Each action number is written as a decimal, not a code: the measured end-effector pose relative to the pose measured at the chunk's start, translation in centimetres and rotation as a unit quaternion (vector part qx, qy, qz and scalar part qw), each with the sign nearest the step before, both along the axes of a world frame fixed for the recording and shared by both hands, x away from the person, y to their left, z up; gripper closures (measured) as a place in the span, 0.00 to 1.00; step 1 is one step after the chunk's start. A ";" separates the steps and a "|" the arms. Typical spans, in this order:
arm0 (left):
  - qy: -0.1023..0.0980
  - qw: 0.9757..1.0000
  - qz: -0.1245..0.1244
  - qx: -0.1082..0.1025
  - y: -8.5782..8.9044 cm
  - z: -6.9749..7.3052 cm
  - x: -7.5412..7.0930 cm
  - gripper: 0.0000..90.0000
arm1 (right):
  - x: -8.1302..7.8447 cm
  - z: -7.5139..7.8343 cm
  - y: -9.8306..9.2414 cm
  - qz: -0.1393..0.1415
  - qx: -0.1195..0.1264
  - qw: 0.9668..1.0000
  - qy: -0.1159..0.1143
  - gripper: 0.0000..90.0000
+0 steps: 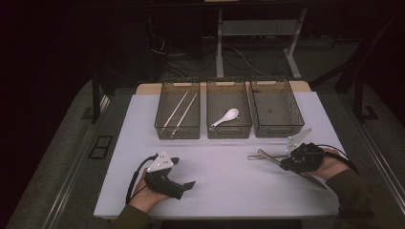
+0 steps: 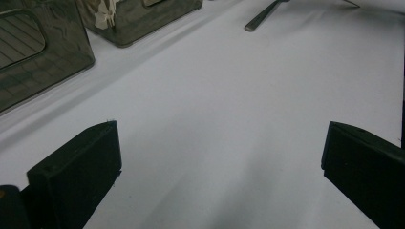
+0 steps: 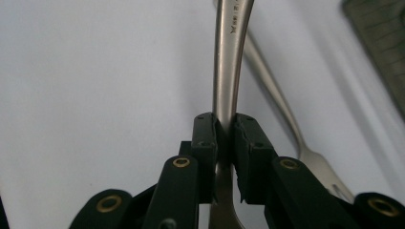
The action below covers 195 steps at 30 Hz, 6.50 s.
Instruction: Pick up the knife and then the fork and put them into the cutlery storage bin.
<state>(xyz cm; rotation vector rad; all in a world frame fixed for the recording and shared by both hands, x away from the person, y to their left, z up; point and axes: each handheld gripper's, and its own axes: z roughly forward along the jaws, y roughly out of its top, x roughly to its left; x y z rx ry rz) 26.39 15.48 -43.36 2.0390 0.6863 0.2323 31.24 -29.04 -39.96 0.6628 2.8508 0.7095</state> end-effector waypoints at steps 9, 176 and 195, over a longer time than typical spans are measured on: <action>-0.001 1.000 -0.008 0.005 0.0 -0.1 0.0 0.00 | 0.0 1.5 -1.6 -0.050 0.082 0.995 -0.027 0.88; -0.010 1.000 -0.024 0.002 0.5 -0.2 -0.1 0.00 | 5.6 -2.1 0.9 -0.003 -0.048 0.999 0.020 0.70; -0.009 1.000 -0.026 0.002 0.5 -0.1 -0.2 0.00 | 5.3 -2.3 1.7 0.020 -0.090 0.995 0.029 0.88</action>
